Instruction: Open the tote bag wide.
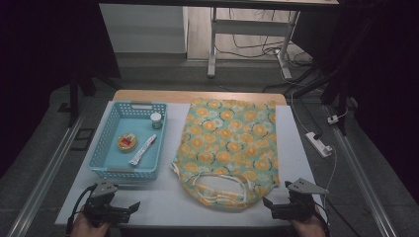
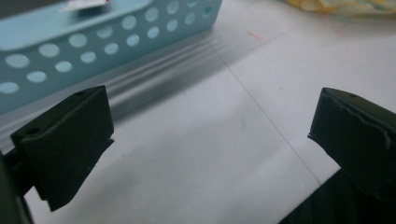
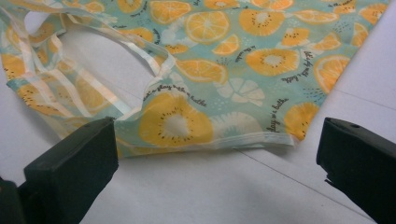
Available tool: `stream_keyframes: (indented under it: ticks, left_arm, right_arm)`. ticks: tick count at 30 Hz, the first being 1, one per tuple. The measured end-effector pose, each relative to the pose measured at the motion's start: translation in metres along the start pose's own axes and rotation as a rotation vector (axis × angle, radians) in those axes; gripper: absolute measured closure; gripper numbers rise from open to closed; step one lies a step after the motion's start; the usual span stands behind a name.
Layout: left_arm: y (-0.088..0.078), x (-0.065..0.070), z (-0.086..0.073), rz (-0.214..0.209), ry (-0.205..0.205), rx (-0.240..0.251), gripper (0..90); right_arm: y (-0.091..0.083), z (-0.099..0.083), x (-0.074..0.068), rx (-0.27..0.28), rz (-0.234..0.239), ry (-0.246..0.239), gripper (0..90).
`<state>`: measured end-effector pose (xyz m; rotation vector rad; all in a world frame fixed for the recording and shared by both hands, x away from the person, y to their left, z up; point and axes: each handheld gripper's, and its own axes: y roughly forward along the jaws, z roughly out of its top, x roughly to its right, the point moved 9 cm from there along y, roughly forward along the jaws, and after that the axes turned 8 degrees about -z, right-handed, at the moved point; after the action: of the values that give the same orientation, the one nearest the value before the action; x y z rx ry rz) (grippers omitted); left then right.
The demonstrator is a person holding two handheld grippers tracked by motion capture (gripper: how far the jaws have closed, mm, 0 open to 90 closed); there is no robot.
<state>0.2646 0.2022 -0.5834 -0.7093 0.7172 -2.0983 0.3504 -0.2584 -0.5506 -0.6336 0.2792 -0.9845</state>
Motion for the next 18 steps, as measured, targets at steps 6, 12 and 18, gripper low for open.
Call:
stream_keyframes:
  ticks: [6, 12, 18]
  left_arm:
    - [0.0018, 0.0004, -0.0001, -0.009, 0.006, -0.013, 0.1]
    - [0.0044, 0.0009, 0.0000, -0.018, 0.008, -0.030, 0.1]
    - [0.0049, 0.0020, -0.0008, -0.039, 0.008, -0.034, 0.1]
  right_arm:
    - [0.0003, -0.0001, 0.0005, -0.003, 0.010, 0.012, 0.0]
    - [0.0006, -0.0004, 0.0000, -0.006, 0.018, 0.004, 0.0]
    - [0.0003, -0.0004, -0.0020, -0.007, 0.022, -0.011, 0.0]
